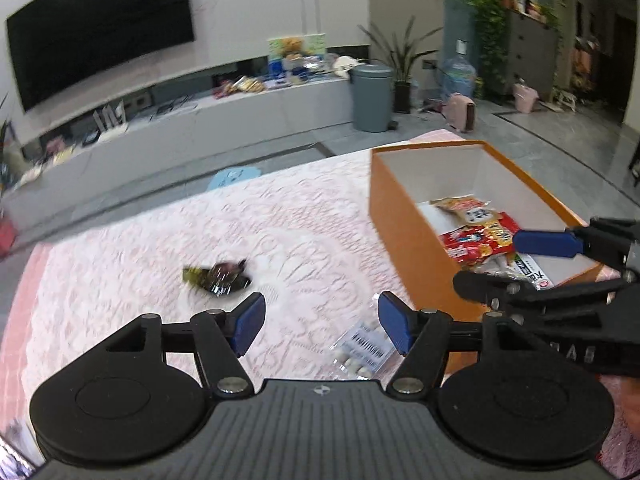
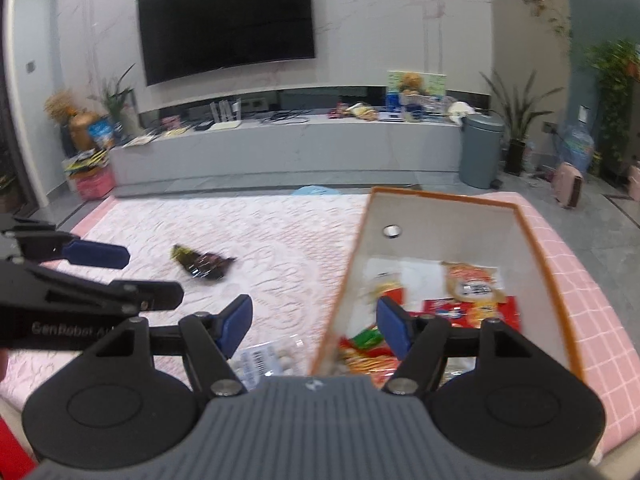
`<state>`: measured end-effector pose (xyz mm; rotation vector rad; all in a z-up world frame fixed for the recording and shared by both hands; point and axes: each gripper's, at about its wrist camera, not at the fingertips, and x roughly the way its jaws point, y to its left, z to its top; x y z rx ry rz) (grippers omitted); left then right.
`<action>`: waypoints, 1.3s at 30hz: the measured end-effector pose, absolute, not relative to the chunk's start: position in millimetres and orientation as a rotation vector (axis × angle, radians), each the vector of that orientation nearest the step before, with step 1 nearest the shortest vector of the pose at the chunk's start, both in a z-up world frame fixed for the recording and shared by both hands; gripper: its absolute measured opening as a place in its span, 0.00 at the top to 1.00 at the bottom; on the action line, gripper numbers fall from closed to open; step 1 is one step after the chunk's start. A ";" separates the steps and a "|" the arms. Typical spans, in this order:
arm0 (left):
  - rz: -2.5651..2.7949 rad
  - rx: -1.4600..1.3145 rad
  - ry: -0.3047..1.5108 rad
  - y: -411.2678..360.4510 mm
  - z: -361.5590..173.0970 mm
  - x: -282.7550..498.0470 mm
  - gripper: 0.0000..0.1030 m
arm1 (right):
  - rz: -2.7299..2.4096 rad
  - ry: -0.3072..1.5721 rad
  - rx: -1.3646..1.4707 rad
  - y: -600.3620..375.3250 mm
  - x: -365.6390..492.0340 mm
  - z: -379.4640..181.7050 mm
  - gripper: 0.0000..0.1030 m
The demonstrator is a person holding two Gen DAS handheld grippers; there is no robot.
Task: Organize snacks
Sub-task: 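Move both tools back over the dark candy and milk-ball pack on the table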
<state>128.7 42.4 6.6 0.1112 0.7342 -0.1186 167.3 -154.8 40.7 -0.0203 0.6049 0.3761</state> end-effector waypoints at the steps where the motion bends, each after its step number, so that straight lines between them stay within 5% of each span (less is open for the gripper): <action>1: -0.112 0.097 0.740 49.2 4.6 128.2 0.26 | 0.390 0.606 -0.035 -148.7 167.7 39.2 0.34; 23: -0.017 -0.062 0.850 151.7 -67.0 138.4 0.26 | 0.484 0.839 -0.301 -31.0 216.7 -48.0 0.31; 39: -0.003 -0.047 0.833 149.9 -102.3 152.4 0.26 | 0.360 0.859 -0.351 -21.1 225.8 -90.3 0.16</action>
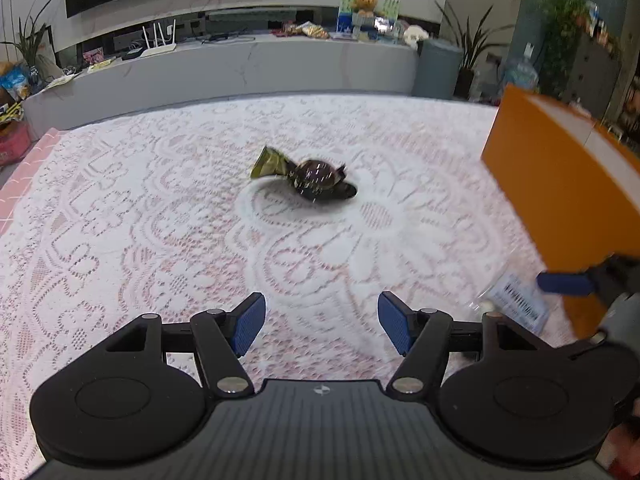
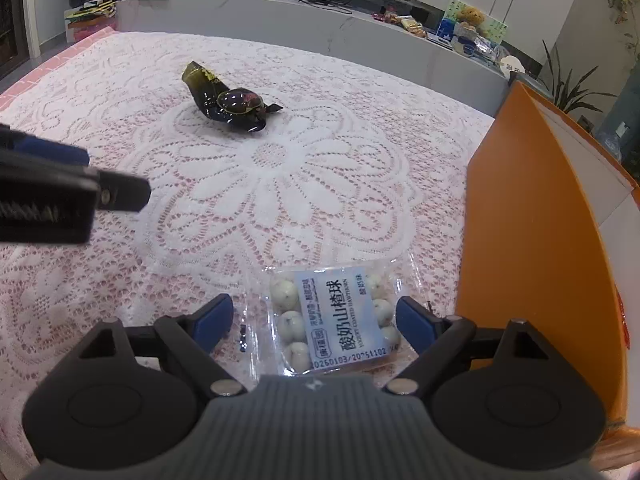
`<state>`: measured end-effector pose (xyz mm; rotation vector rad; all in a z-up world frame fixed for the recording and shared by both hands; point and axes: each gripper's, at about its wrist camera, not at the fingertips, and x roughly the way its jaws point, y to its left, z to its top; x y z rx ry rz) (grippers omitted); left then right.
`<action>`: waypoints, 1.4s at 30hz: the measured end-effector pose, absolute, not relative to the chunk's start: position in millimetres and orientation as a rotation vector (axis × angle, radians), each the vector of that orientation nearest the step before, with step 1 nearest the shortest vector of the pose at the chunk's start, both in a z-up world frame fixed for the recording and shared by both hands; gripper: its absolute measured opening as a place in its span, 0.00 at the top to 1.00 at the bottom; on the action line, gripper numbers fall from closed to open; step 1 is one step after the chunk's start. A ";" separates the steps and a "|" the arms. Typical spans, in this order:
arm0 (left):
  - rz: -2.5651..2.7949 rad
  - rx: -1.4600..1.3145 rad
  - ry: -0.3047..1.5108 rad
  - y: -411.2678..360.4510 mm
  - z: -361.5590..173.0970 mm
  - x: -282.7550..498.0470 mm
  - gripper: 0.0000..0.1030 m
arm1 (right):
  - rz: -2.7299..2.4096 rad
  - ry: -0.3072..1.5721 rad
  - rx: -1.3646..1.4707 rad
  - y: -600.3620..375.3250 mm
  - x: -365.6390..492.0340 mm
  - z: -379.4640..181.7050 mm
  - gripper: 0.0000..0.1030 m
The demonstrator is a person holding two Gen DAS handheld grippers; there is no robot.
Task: Organize snacks
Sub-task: 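Move both tools back over the dark candy and milk-ball pack on the table, then grasp the clear milk-ball pack with the right tool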
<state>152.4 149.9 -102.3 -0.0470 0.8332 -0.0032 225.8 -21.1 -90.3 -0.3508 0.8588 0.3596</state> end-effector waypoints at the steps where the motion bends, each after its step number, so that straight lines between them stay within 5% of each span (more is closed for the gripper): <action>1: -0.005 -0.048 0.843 150.0 -104.8 152.9 0.26 | 0.358 0.857 -0.351 -21.1 225.9 -89.8 0.16; 6: -0.017 -0.052 0.854 149.2 -108.0 152.5 0.26 | 0.343 0.828 -0.363 -21.5 223.2 -87.1 0.36; 9: -0.024 -0.044 0.848 147.3 -106.5 151.2 0.26 | 0.361 0.785 -0.411 -15.6 214.0 -84.0 0.69; 12: -0.023 -0.036 0.846 146.4 -106.1 151.1 0.26 | 0.386 0.749 -0.462 -9.5 204.9 -82.7 0.84; 19: -0.019 -0.045 0.829 149.1 -103.3 151.3 0.26 | 0.392 0.670 -0.425 -12.3 205.2 -60.3 0.98; 35: 0.059 -0.131 0.850 180.5 -109.1 159.9 0.33 | 0.606 0.606 -0.502 35.4 224.8 -74.4 0.94; 38: 0.054 -0.122 0.852 179.2 -110.3 160.4 0.33 | 0.598 0.653 -0.461 31.5 228.7 -74.9 0.83; 42: 0.050 -0.130 0.856 179.7 -110.9 159.6 0.32 | 0.557 0.685 -0.385 20.0 229.8 -73.4 0.50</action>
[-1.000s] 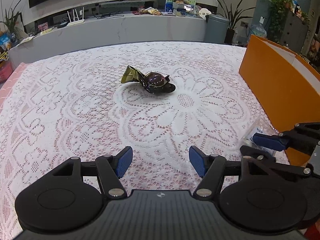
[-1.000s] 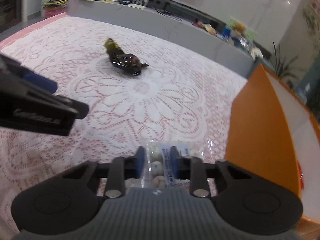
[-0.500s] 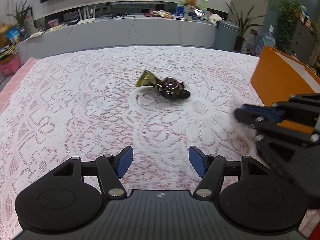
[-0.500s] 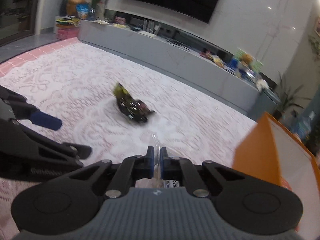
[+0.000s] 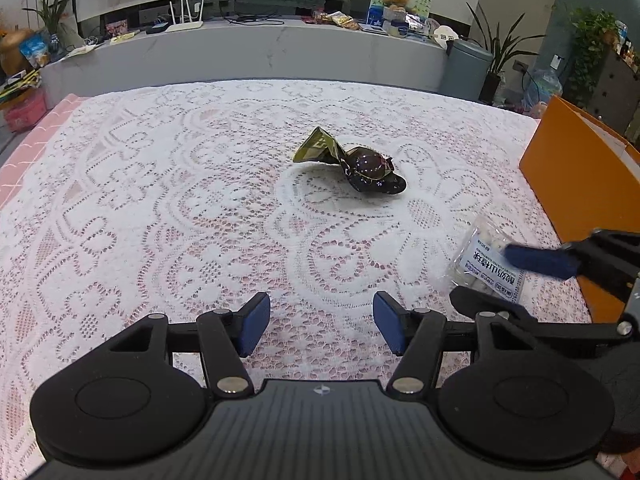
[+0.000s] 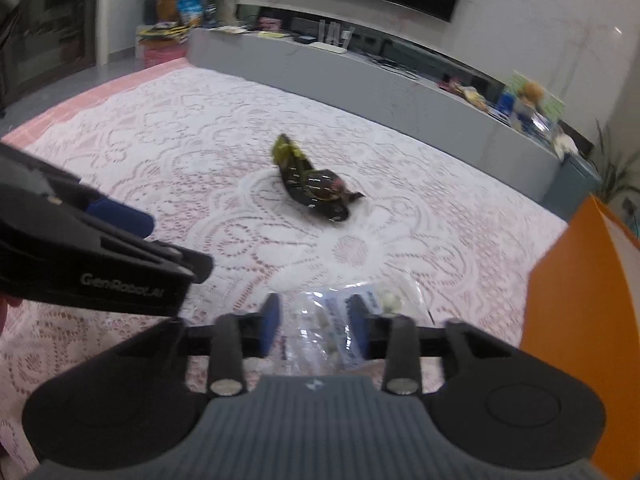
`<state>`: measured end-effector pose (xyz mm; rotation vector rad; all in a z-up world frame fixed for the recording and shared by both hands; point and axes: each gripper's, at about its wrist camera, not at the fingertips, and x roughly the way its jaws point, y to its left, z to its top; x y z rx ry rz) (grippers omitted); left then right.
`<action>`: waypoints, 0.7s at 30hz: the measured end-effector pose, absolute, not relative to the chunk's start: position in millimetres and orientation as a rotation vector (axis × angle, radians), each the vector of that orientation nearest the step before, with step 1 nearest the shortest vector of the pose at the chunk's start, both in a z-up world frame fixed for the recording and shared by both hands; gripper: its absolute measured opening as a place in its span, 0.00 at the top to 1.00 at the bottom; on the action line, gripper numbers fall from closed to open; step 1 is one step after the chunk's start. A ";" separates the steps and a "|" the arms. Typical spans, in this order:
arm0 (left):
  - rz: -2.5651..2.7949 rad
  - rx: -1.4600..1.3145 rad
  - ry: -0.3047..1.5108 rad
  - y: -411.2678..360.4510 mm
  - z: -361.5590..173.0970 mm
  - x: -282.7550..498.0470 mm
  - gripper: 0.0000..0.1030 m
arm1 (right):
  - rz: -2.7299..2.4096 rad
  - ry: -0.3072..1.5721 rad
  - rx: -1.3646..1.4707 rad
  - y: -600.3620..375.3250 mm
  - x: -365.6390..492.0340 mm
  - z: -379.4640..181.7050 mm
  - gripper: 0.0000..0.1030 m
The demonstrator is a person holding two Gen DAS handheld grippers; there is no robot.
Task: Organize snacks
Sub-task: 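Grasp the clear milk-ball pack with the right tool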
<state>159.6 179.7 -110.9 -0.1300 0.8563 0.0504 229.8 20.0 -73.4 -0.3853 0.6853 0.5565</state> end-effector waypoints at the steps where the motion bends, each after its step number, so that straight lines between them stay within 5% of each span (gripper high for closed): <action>1: 0.052 -0.133 0.855 180.4 -111.1 160.1 0.33 | 0.534 0.684 -0.373 17.1 230.6 -73.3 0.39; 4: 0.057 -0.169 0.847 184.3 -109.6 159.5 0.32 | 0.455 0.720 -0.305 7.3 240.0 -74.4 0.22; 12: 0.109 -0.190 0.824 191.1 -108.6 164.0 0.32 | 0.343 0.892 0.142 -30.8 276.0 -76.1 0.14; 21: 0.115 -0.146 0.751 189.9 -101.1 188.8 0.26 | 0.236 0.980 0.207 -16.8 297.9 -89.0 0.12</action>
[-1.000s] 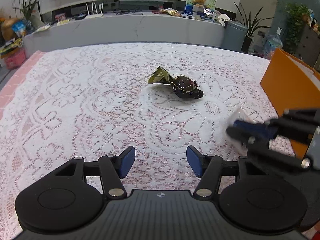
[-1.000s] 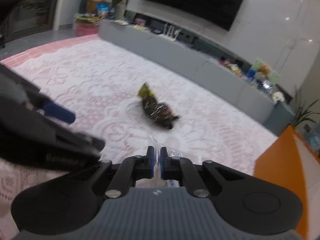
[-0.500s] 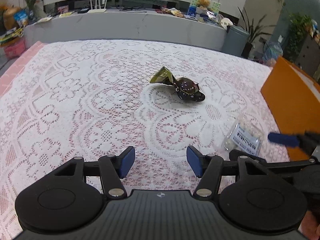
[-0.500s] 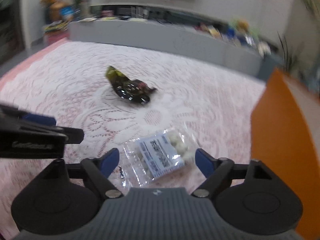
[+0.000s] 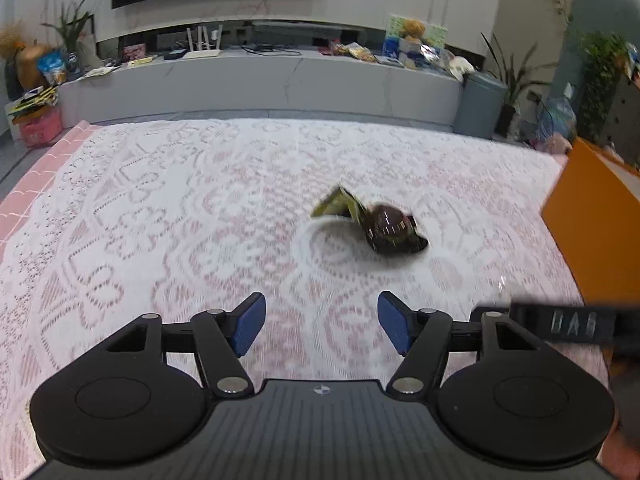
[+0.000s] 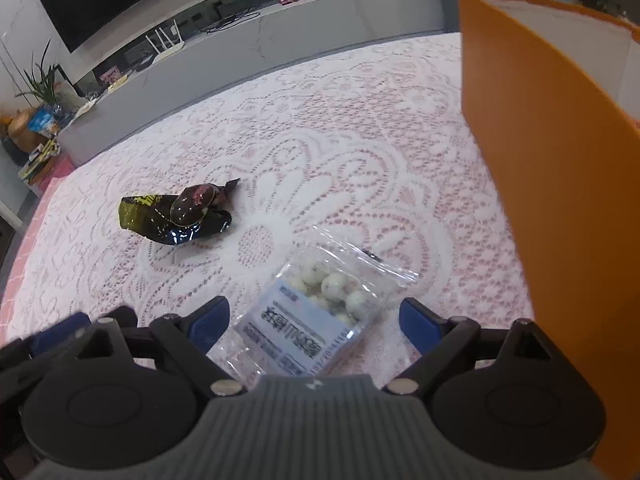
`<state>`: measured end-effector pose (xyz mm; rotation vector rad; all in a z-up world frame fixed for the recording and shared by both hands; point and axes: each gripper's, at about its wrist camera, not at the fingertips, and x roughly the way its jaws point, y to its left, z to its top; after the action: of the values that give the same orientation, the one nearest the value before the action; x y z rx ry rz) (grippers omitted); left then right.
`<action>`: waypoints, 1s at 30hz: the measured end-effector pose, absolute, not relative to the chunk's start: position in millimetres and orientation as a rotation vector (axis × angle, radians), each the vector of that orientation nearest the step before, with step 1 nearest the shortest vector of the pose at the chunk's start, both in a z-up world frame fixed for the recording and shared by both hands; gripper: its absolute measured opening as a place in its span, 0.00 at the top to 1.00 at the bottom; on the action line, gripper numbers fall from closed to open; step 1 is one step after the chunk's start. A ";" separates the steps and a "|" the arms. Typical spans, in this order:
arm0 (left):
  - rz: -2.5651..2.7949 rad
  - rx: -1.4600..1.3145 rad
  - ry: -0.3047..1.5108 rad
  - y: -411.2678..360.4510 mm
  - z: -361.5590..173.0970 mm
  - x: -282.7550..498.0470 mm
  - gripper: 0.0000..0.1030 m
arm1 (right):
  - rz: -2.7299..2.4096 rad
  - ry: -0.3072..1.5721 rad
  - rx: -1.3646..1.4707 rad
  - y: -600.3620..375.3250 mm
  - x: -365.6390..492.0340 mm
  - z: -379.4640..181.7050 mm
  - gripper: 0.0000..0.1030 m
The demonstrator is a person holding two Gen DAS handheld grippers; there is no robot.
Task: Organize snacks
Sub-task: 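Grasp the dark wrapped candy with the left tool while the right tool holds the milk-ball pack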
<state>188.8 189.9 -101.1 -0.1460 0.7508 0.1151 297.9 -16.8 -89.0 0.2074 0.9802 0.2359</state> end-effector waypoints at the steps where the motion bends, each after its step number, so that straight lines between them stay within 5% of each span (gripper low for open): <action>1: 0.116 -0.163 0.745 192.5 -100.8 191.7 0.26 | 0.239 0.974 0.191 -12.5 298.3 -89.2 0.12; 5: 0.115 -0.265 0.711 203.6 -97.1 205.5 0.23 | 0.286 0.935 0.071 2.4 296.8 -91.7 0.12; 10: 0.087 -0.363 0.715 205.5 -101.3 222.9 0.30 | 0.324 0.899 -0.036 6.3 297.4 -91.0 0.27; 15: 0.065 -0.387 0.718 198.3 -108.2 238.0 0.30 | 0.288 0.869 -0.072 1.7 306.2 -89.0 0.30; 30: 0.075 -0.281 0.725 170.3 -128.4 271.0 0.25 | 0.295 0.872 -0.078 2.0 311.0 -95.5 0.26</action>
<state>271.0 170.3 -128.4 -0.2813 0.7245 0.0745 311.0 2.0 -95.5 -0.0784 0.8716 0.2953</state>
